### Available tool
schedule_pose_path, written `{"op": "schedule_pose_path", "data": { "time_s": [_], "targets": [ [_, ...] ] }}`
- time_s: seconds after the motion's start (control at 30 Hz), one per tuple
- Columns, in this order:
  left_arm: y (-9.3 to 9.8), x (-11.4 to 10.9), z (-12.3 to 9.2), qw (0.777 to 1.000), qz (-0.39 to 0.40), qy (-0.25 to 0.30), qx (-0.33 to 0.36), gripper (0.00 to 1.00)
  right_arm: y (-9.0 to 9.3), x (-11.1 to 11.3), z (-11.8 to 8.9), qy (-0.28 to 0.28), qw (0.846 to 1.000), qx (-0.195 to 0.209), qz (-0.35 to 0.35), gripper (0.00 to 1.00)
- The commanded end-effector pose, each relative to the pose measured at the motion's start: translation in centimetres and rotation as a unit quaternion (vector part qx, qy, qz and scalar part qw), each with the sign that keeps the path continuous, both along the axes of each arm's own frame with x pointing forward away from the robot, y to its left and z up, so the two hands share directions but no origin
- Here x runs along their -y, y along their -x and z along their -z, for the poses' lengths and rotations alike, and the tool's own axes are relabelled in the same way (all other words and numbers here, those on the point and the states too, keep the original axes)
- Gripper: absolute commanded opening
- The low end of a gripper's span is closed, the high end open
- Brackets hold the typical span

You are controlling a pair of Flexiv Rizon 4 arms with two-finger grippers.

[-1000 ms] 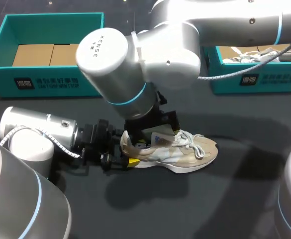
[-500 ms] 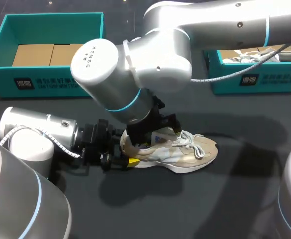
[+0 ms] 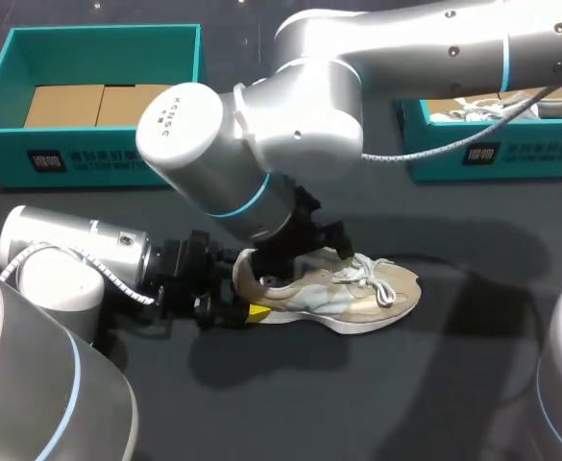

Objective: Take the shoe out of the shoebox, open the shoe tongue, remove and reinsert the insole, then place the shoe into the shoebox

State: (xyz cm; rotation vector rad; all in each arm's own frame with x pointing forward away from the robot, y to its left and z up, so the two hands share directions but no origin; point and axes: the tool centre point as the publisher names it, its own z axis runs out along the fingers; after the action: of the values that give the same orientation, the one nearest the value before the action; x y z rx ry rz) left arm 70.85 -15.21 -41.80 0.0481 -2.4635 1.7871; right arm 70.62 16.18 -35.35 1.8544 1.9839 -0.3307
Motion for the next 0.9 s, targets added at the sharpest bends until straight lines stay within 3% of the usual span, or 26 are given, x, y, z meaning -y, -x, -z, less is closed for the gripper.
{"op": "schedule_pose_path", "data": {
  "time_s": [0.03,0.1,0.4,0.53,0.6,0.73,0.9],
  "targets": [
    [-0.2,0.2,0.6,1.0,0.0,0.0,0.0,0.0,0.6,0.4,-0.4,-0.033,0.967,0.117,0.226,0.74],
    [-0.2,0.2,0.6,1.0,0.0,0.0,0.0,0.0,0.7,0.6,-0.8,-0.032,0.966,0.118,0.227,0.7],
    [-0.2,0.2,0.6,1.0,0.0,0.0,0.0,0.0,1.1,1.2,-2.2,-0.032,0.967,0.109,0.228,0.71],
    [-0.2,0.2,0.6,1.0,0.0,0.0,0.0,0.0,1.3,1.3,-2.7,-0.035,0.968,0.098,0.227,0.66],
    [-0.2,0.2,0.6,1.0,0.0,0.0,0.0,0.0,1.4,1.3,-2.9,-0.037,0.969,0.092,0.226,0.55],
    [-0.2,0.2,0.6,1.0,0.0,0.0,0.0,0.0,1.5,1.3,-3.0,-0.04,0.97,0.082,0.224,0.42],
    [-0.2,0.2,0.6,1.0,0.0,0.0,0.0,0.0,1.8,1.7,-3.3,-0.051,0.973,0.069,0.214,0.04]
  ]
}}
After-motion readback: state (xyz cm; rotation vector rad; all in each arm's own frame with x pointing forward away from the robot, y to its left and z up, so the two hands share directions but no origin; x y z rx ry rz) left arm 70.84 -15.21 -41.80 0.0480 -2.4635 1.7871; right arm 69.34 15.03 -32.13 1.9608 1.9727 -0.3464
